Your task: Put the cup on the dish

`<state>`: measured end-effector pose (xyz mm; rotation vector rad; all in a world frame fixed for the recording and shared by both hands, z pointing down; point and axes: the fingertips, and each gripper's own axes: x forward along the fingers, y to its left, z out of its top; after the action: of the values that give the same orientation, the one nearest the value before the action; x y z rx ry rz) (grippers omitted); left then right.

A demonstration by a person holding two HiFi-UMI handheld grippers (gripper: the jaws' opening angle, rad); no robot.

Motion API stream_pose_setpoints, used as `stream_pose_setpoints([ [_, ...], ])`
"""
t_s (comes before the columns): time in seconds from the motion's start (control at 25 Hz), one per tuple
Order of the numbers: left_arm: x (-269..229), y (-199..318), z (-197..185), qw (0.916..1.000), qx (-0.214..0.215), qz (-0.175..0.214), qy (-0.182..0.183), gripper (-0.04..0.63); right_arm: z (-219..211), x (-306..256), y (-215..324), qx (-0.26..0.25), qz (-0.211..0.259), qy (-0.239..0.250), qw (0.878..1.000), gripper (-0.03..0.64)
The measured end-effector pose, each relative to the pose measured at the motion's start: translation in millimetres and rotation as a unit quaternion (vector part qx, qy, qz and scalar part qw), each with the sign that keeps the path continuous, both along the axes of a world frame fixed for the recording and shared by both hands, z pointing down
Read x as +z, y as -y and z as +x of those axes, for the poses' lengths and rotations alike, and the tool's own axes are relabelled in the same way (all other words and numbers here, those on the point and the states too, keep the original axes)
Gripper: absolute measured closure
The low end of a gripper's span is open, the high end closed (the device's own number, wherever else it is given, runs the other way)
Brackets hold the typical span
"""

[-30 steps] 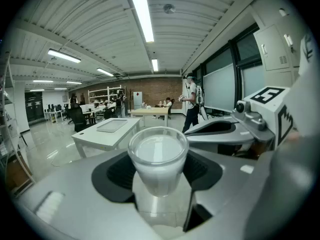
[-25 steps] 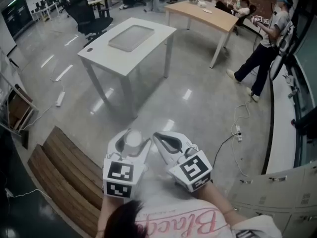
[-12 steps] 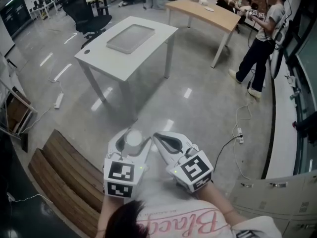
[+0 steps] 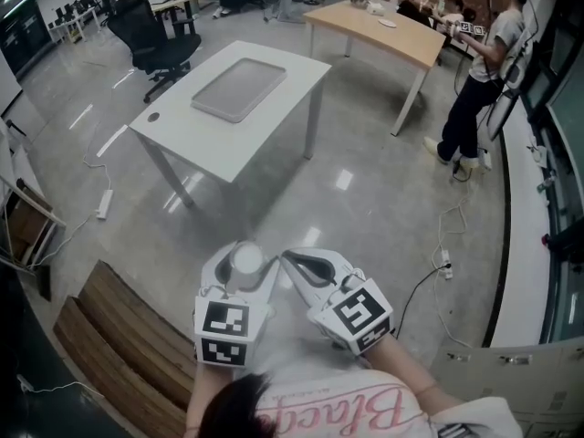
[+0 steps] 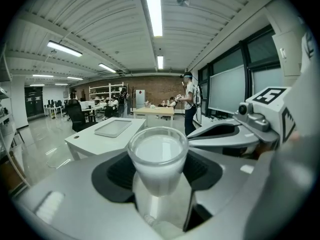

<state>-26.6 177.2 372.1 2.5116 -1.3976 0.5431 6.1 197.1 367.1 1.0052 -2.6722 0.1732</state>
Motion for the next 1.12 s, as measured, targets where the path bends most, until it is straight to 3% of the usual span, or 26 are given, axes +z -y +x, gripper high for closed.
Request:
stream_pose_setpoints([
  [0.76, -11, 179, -22, 0.9999, 0.009, 0.001, 0.010, 0.327, -23, -11, 173, 0.015, 0.007, -0.008, 1.000, 0.615],
  [1.12, -4, 231, -31, 0.9998, 0.018, -0.004, 0.010, 0.328, -32, -7, 226, 0.033, 0.006, -0.005, 0.999, 0.615],
])
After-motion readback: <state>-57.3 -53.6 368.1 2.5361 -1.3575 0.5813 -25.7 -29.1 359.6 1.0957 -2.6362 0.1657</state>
